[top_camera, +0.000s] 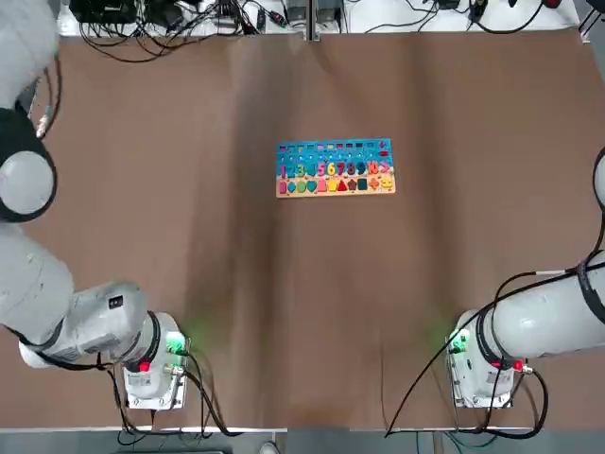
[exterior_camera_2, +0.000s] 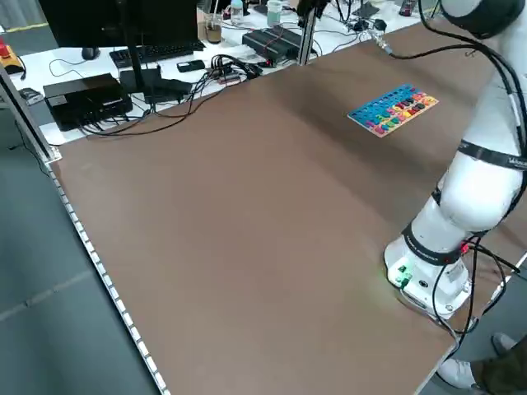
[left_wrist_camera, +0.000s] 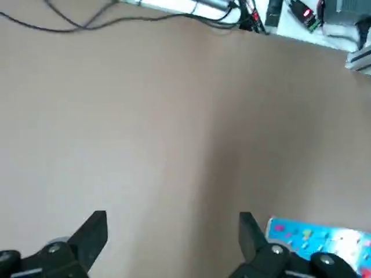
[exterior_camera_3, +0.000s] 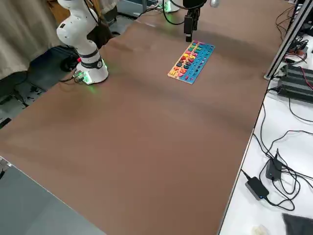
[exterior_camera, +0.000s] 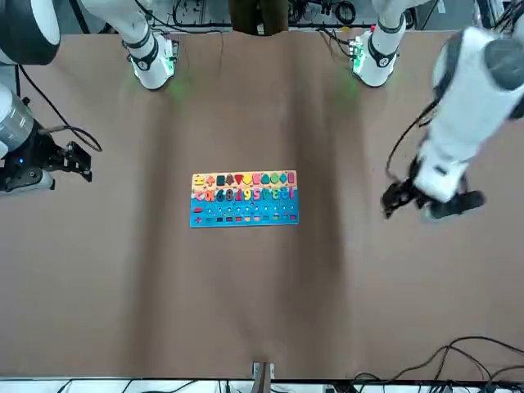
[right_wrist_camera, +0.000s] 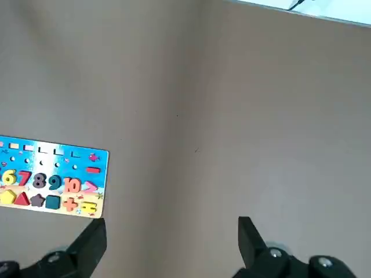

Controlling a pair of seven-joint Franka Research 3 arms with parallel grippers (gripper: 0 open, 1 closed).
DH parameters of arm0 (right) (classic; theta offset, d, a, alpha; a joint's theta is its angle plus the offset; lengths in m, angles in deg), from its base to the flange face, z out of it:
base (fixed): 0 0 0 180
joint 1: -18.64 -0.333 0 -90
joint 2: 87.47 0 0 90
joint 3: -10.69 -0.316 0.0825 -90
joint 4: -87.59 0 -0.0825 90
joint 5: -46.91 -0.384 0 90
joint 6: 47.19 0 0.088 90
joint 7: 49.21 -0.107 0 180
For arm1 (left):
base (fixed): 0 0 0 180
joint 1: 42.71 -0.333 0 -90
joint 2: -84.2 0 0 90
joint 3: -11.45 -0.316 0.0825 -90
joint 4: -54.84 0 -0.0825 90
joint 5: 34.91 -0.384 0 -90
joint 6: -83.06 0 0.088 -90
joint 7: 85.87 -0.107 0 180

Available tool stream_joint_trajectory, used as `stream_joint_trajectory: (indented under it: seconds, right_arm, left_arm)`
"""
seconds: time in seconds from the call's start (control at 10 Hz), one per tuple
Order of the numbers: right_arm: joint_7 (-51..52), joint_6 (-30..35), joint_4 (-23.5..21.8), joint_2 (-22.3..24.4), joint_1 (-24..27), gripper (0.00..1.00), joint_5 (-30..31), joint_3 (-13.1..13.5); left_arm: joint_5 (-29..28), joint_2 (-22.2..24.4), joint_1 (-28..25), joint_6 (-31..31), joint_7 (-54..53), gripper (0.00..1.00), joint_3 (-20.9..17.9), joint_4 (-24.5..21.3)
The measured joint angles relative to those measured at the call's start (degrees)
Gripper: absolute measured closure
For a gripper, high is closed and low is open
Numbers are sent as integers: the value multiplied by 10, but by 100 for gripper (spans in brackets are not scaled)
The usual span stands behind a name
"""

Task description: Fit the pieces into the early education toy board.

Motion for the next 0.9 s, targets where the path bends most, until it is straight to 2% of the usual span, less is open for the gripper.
stream_joint_trajectory:
  seconds: [0.1, 0.2, 0.4, 0.5, 0.6, 0.8, 0.9]
  right_arm:
    - [0, 0, 0, 0, 0, 0, 0, 0]
    - [0, 0, 0, 0, 0, 0, 0, 0]
    - [0, 0, 0, 0, 1, 0, 0, 1]
    - [0, 0, 0, 0, 1, 0, 0, 1]
    - [0, 0, 0, 0, 1, 0, 0, 1]
    - [0, 0, 0, 0, 1, 0, 0, 1]
    - [0, 0, 0, 0, 1, 0, 0, 1]
  left_arm:
    - [18, 16, -6, -52, -49, 0, -17, 21]
    - [50, 32, 18, -97, -98, 0, -76, 39]
    - [104, 74, 121, -167, -176, 0, -255, 55]
    - [113, 99, 152, -198, -195, 0, -312, 54]
    - [114, 127, 165, -215, -201, 0, -339, 46]
    - [114, 173, 178, -222, -201, 0, -348, 2]
    - [114, 180, 186, -221, -200, 0, -350, -10]
